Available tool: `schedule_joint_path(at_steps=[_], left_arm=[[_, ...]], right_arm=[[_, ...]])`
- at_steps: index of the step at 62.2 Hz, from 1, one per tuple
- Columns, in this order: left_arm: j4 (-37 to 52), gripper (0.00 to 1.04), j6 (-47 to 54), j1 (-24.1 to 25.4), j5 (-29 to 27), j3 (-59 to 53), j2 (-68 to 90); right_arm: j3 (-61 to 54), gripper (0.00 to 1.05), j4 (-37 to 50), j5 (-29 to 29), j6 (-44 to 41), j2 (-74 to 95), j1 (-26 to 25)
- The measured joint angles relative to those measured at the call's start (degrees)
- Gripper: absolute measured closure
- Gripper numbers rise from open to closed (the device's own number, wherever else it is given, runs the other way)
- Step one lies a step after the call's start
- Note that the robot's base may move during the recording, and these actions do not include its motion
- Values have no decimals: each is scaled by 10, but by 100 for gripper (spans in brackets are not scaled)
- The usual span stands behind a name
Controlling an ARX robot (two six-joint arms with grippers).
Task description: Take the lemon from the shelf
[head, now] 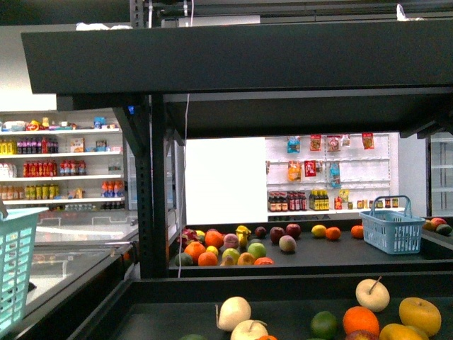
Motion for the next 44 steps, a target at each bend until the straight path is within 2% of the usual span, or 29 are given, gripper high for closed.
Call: schedule_joint_path(at_steps=[44], left_arm=[[0,8,0,0,0,0,0]], right_arm=[[0,7,0,0,0,0,0]])
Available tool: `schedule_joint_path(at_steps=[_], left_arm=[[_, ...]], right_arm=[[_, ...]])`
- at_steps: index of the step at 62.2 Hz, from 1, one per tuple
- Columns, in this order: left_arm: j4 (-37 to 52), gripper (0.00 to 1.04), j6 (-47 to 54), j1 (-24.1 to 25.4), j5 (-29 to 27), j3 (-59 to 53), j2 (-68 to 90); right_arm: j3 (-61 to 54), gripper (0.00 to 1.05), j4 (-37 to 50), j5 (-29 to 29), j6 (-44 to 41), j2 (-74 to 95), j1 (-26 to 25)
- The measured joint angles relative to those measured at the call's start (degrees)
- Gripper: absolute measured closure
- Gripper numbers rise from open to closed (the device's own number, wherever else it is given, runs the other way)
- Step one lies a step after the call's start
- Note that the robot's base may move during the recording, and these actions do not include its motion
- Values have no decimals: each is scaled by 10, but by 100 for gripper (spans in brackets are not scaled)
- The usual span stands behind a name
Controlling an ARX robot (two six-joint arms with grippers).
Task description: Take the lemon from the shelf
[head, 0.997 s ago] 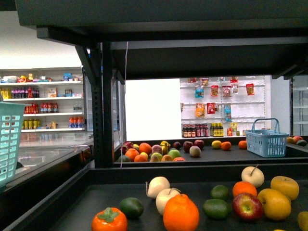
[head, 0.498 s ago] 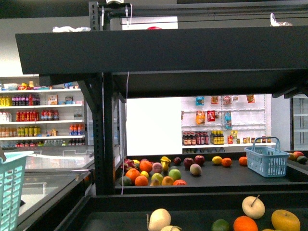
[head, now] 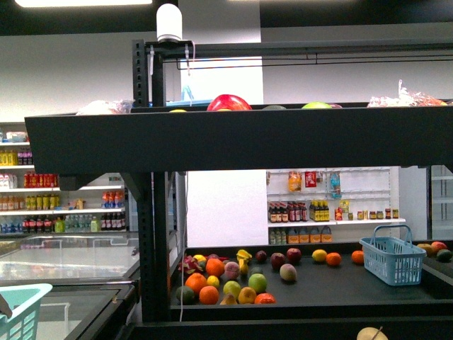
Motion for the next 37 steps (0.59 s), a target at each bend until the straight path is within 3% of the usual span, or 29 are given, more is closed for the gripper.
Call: schedule_joint_path(at_steps=[26,31,37], left_arm=[[0,8,0,0,0,0,0],[-32,8,-62,-1,24,15,45],[25,8,-127,-16,32,59,167]], right_arm=[[0,7,0,0,0,0,0],[0,7,0,0,0,0,0],[0,7,0,0,0,0,0]])
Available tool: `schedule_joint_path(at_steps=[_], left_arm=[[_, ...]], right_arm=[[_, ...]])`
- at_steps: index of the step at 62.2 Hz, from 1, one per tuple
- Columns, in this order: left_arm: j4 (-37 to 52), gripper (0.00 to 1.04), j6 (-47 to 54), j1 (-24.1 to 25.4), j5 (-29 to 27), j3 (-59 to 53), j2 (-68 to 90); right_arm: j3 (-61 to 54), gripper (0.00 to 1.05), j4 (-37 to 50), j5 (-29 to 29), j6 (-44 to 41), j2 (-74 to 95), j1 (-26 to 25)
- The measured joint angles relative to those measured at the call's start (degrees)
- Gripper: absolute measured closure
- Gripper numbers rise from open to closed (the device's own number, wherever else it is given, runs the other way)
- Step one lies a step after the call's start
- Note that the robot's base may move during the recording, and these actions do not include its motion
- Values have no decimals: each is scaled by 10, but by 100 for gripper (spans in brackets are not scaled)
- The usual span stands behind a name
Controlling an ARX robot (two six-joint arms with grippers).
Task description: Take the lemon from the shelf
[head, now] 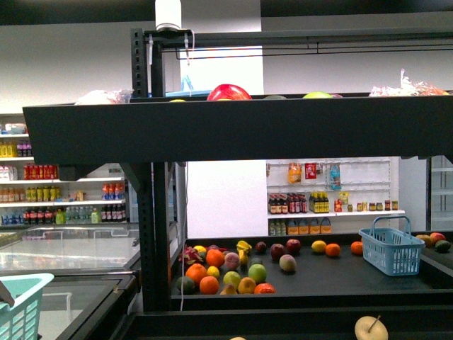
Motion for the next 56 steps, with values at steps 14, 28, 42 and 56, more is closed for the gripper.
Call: schedule_joint_path(at_steps=[14,28,42,56], left_arm=[[56,8,-83,98,100,153,194],[75,8,-309,269,205,312,414],[92,8,-412,295,234,414,554],[101,8,-497,297,236,515,667]], right_arm=[[0,7,0,0,0,0,0],[0,7,0,0,0,0,0],[0,7,0,0,0,0,0],[0,7,0,0,0,0,0]])
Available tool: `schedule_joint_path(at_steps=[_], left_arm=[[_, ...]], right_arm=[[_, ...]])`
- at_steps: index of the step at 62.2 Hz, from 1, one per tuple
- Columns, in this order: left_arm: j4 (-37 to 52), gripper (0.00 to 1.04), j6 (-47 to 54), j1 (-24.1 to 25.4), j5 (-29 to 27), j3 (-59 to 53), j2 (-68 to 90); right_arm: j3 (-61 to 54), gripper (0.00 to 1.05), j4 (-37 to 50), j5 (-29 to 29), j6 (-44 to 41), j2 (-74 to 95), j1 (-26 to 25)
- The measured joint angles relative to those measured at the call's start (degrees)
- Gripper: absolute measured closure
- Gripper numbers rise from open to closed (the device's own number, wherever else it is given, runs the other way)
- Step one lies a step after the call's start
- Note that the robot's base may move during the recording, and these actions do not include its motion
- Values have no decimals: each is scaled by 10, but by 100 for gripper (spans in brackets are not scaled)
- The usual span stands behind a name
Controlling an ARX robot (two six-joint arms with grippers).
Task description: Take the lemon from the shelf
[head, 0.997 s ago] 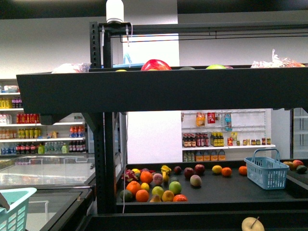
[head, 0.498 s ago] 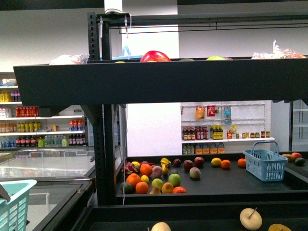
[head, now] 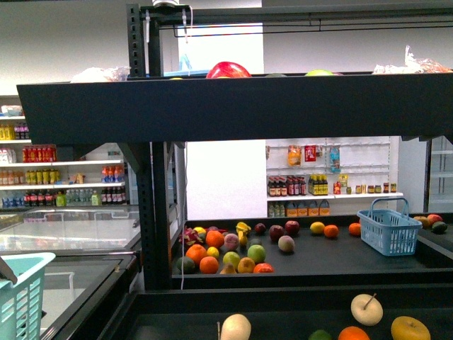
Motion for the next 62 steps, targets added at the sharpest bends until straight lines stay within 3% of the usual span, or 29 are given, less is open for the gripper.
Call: schedule_joint_path(at_steps=[12,35,55,62], left_arm=[[-22,8,-46,-4,-16,49,74],[111,8,-129,-27,-57,128,195],[94,9,-160,-43,-83,189,235],[71,32,-158,-42,-89,191,236]], right_arm=[[0,7,0,0,0,0,0],[0,7,0,0,0,0,0],[0,7,0,0,0,0,0],[0,7,0,0,0,0,0]])
